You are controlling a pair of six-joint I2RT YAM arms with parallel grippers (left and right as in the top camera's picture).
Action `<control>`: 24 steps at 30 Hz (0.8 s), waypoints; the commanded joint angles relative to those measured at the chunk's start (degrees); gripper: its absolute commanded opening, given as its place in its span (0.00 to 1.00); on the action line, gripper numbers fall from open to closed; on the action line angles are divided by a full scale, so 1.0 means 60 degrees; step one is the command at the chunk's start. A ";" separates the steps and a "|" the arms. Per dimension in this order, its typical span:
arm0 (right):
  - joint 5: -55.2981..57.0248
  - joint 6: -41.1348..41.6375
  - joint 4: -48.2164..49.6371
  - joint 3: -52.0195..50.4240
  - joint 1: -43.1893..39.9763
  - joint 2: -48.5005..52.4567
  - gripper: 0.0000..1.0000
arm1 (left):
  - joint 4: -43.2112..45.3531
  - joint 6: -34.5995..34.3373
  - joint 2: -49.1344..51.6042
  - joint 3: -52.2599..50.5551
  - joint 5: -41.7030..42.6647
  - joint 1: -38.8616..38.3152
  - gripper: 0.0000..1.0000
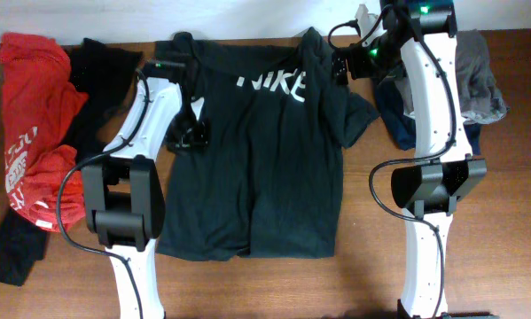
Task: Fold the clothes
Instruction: 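Lay the black t-shirt flat on the table center with both grippers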
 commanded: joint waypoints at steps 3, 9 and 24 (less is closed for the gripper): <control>0.0222 0.0036 0.0109 0.0066 -0.0029 -0.0073 0.99 | 0.0532 0.0018 0.0022 -0.1209 0.0226 -0.0004 0.01; 0.0222 0.0036 0.0182 0.0066 -0.0029 -0.0073 0.99 | 0.1574 0.0018 0.0022 -0.2262 0.0189 0.0055 0.01; 0.0226 0.0036 0.0186 0.0066 -0.0029 -0.0066 0.99 | 0.4335 -0.0273 0.0084 -0.3483 -0.1632 0.1727 0.01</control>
